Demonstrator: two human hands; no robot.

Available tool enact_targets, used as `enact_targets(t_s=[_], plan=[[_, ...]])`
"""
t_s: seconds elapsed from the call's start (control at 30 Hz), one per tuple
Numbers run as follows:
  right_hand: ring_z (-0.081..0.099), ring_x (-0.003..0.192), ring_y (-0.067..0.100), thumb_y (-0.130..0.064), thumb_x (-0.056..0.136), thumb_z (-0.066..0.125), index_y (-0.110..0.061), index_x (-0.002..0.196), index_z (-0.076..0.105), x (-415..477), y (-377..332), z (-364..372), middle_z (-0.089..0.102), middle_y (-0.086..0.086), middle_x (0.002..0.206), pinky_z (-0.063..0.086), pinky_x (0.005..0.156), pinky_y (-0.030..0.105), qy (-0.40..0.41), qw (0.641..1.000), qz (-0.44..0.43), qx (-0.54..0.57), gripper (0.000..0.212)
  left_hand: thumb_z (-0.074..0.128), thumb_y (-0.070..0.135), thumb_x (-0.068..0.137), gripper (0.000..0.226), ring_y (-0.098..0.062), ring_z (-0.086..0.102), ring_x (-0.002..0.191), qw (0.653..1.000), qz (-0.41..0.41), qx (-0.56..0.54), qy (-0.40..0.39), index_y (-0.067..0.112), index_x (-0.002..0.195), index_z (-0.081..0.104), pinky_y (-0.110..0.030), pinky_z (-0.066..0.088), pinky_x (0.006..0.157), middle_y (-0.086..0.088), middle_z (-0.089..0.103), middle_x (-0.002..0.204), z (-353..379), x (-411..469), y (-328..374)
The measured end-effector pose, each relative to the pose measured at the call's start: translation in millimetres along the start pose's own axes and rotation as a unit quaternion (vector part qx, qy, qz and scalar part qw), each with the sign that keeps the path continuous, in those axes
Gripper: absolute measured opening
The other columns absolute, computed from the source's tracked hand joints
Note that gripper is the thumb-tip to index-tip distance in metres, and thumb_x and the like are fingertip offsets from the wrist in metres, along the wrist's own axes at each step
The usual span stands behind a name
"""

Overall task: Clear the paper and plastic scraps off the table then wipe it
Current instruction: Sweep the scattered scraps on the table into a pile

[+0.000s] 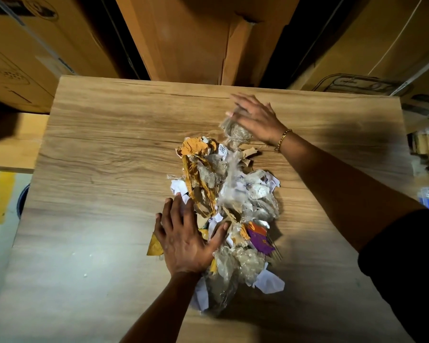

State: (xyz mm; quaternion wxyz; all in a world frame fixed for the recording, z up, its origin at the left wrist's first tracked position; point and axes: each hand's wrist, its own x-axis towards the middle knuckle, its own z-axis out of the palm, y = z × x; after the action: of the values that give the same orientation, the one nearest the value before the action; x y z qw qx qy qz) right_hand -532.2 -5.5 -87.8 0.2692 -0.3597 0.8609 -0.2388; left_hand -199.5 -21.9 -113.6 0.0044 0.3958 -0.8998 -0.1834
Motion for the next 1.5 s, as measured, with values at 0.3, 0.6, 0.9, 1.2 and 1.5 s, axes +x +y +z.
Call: enact_targets(t_s=[0.3, 0.6, 0.9, 1.2, 1.5], plan=[[-0.012, 0.157, 0.019, -0.101, 0.067, 0.005, -0.046, 0.158, 0.015, -44.3, -22.3, 41.4, 0.001, -0.010, 0.171, -0.014, 0.124, 0.057, -0.128, 0.985, -0.077, -0.087, 0.107, 0.034, 0.094, 0.080, 0.108, -0.032, 0.029, 0.153, 1.000, 0.002, 0.009, -0.008, 0.013, 0.151, 0.047, -0.057, 0.026, 0.119, -0.012, 0.039, 0.162, -0.4, 0.5, -0.6], [-0.001, 0.158, 0.016, -0.093, 0.081, 0.014, -0.041, 0.161, -0.003, -116.4, -37.4, 50.2, -0.005, -0.006, 0.170, 0.004, 0.127, 0.043, -0.165, 0.984, -0.054, -0.049, 0.097, 0.035, 0.087, 0.084, 0.100, -0.037, 0.033, 0.149, 1.000, 0.001, 0.028, -0.008, 0.006, 0.139, 0.051, -0.060, 0.028, 0.117, -0.021, 0.045, 0.154, 3.2, -0.2, -2.0], [0.016, 0.154, 0.008, -0.092, 0.081, 0.021, -0.035, 0.161, 0.012, -182.4, -44.5, 64.6, 0.014, -0.011, 0.170, 0.020, 0.126, 0.037, -0.078, 0.997, -0.001, 0.000, 0.099, 0.036, 0.079, 0.085, 0.095, -0.041, 0.035, 0.147, 0.999, 0.018, 0.026, -0.009, 0.004, 0.141, 0.046, -0.065, 0.031, 0.114, -0.025, 0.043, 0.155, 4.7, -0.8, -4.6], [0.017, 0.157, 0.022, -0.068, 0.093, 0.049, -0.020, 0.160, 0.033, -236.4, -53.3, 108.3, 0.019, 0.004, 0.170, 0.029, 0.119, 0.055, 0.150, 0.982, -0.101, -0.054, 0.083, 0.037, 0.061, 0.091, 0.082, -0.040, 0.034, 0.148, 0.999, 0.023, 0.028, -0.001, 0.001, 0.146, 0.041, -0.062, 0.028, 0.117, -0.024, 0.045, 0.153, 6.6, -0.3, -6.0], [0.020, 0.157, 0.029, -0.075, 0.086, 0.056, -0.025, 0.157, 0.038, -242.1, -47.9, 147.0, 0.022, 0.009, 0.169, 0.030, 0.117, 0.058, 0.145, 0.970, -0.108, -0.164, 0.089, 0.033, 0.056, 0.095, 0.078, -0.040, 0.034, 0.149, 0.999, 0.041, 0.015, 0.005, 0.002, 0.151, 0.041, -0.062, 0.027, 0.116, -0.020, 0.043, 0.157, 8.9, 0.7, -9.5]])
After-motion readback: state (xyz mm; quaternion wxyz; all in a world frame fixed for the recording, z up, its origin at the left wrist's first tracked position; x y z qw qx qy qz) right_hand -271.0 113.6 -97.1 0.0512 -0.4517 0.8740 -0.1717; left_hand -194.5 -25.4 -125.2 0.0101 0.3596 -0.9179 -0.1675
